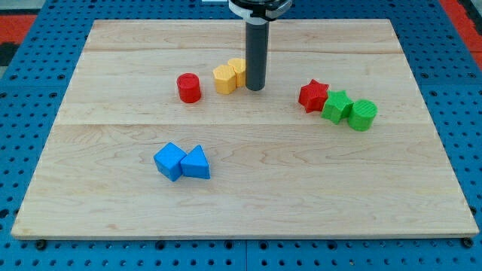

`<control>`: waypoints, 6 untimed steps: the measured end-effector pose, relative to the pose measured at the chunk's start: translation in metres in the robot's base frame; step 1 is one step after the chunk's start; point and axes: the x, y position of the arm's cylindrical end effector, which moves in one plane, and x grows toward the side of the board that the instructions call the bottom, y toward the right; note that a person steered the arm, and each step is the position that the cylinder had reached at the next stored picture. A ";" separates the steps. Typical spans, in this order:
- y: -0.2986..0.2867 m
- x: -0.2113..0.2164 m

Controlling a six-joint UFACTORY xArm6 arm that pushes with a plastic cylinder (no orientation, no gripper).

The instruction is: Move the red circle to the bottom left of the red star

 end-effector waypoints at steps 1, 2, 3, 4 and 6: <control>-0.011 0.000; -0.043 0.001; -0.127 0.017; -0.187 0.032; -0.320 0.047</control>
